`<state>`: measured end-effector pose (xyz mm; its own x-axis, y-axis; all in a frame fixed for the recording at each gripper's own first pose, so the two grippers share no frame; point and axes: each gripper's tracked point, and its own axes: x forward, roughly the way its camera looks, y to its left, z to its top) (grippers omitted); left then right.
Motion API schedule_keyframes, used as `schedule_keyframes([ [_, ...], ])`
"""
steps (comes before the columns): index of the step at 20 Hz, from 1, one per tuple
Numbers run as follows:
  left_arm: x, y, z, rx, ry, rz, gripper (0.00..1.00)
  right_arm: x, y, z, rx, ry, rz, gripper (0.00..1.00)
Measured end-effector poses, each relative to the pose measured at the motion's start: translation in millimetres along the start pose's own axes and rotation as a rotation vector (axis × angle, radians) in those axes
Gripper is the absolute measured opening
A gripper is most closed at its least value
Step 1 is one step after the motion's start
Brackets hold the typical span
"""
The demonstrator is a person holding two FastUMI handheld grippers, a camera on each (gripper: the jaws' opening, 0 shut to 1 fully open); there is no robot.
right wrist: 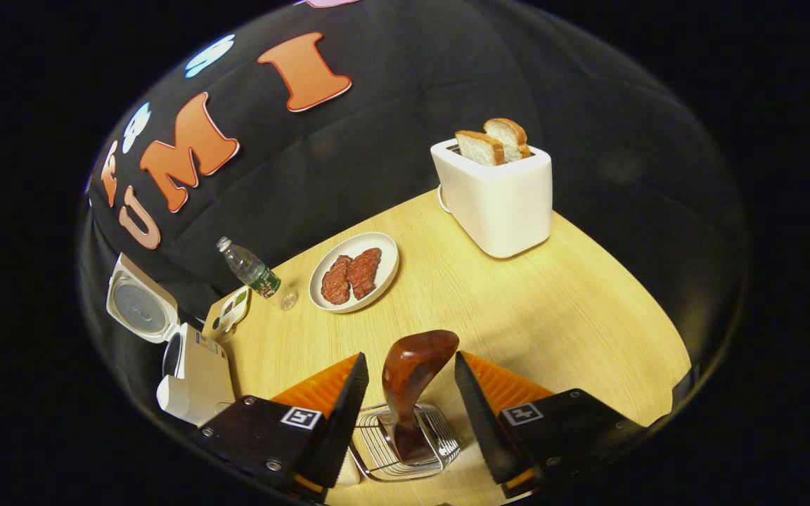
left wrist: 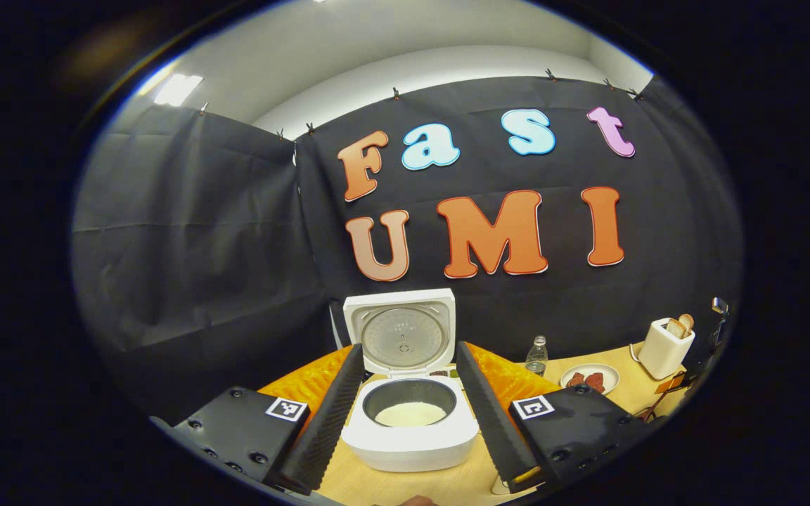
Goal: Close the left gripper, press the button to open the rice cooker; take a wooden spoon from the chopstick holder with the right hand, scoop a spoonful of rice and pour it into the rice cooker, then put the wooden spoon back into the chopstick holder.
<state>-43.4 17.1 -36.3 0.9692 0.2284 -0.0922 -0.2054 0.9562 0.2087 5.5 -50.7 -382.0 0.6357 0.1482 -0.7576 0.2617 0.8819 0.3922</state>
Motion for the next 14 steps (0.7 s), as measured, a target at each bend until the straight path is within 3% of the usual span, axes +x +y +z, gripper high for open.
schedule_keyframes([
  [2,-9,1,-4,0.014,0.042,0.03,0.91,2,2,-1,0.016,0.009,0.009,0.64],
  [3,-14,1,-4,0.031,0.065,0.043,0.86,1,1,-1,0.022,0.011,0.011,0.59],
  [4,-18,5,-6,0.04,0.096,0.064,0.91,0,1,-1,0.026,0.015,0.016,0.43],
  [5,-20,1,-2,0.035,0.101,0.046,0.87,-2,3,1,0.04,0.016,0.032,0.44],
  [6,-20,-5,1,0.03,0.1,0.035,0.92,-3,4,-2,0.049,0.024,0.034,0.32],
  [7,-18,-7,2,0.026,0.093,0.021,0.92,-2,3,-2,0.048,0.018,0.032,0.27],
  [14,0,12,10,-0.031,-0.013,0.063,0.92,-28,9,0,0.046,-0.07,0.023,0.16],
])
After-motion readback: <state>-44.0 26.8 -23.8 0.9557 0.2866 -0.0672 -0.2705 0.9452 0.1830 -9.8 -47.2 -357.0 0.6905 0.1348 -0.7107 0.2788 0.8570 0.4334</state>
